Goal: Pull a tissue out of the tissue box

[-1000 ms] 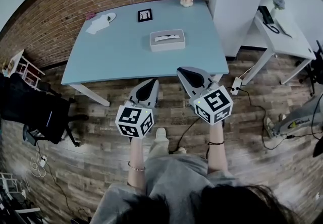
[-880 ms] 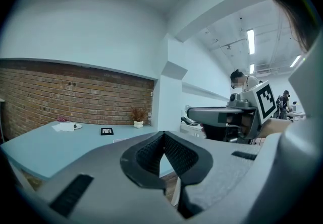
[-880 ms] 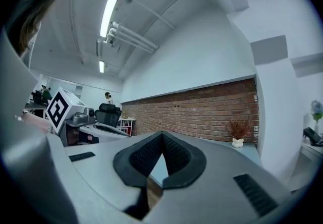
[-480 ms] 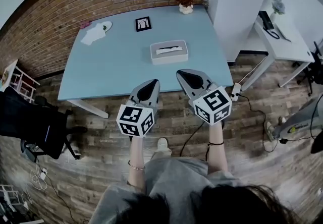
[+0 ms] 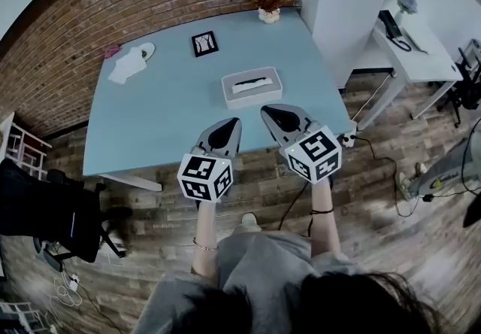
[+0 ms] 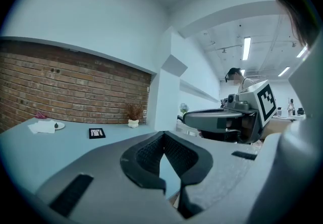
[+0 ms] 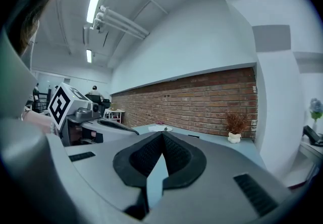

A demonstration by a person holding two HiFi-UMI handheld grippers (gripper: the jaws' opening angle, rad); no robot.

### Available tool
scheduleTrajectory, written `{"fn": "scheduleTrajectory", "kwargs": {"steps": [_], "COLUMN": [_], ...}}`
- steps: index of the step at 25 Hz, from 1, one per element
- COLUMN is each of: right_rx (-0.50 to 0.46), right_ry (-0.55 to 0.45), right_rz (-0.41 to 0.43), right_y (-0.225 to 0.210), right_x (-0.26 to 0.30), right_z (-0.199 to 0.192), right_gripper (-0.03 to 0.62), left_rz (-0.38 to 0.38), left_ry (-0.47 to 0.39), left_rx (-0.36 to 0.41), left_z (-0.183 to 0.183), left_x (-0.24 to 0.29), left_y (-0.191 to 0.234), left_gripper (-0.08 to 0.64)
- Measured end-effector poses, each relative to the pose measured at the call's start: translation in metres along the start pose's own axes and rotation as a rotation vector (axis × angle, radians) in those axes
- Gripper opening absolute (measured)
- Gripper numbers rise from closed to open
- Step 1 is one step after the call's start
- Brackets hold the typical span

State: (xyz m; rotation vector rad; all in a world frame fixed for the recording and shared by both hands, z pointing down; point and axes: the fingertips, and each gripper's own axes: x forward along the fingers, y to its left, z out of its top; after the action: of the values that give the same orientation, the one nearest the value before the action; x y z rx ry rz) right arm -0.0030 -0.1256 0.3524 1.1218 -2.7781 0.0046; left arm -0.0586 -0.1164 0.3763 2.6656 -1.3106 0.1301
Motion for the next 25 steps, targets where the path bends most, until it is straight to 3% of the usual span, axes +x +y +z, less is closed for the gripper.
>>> {"fn": "scheduleTrajectory", "kwargs": {"steps": [9, 17, 25], "right_rx": [0.01, 0.029, -0.024], "right_ry": [0.048, 0.086, 0.139], "right_rz": [-0.066, -0.123, -0.08], "right_y": [-0.005, -0.025, -0.053], "right_x": [0.041, 0.042, 0.073], "right_z": [-0.018, -0.038, -0.046], "right_gripper": [-0.002, -0.002, -0.002], "left_rz": [-0.063, -0.097, -0.065], "left_ry": [0.037, 0.076, 0.097], "left_rx": [-0.017, -0.042, -0.069], "left_z": [-0.013, -0.034, -0.04], "left_x": [0.017, 0.034, 0.061], "left_y": [0.042, 0.044, 0.066], "left_gripper": [0.003, 0.003, 0.003]}}
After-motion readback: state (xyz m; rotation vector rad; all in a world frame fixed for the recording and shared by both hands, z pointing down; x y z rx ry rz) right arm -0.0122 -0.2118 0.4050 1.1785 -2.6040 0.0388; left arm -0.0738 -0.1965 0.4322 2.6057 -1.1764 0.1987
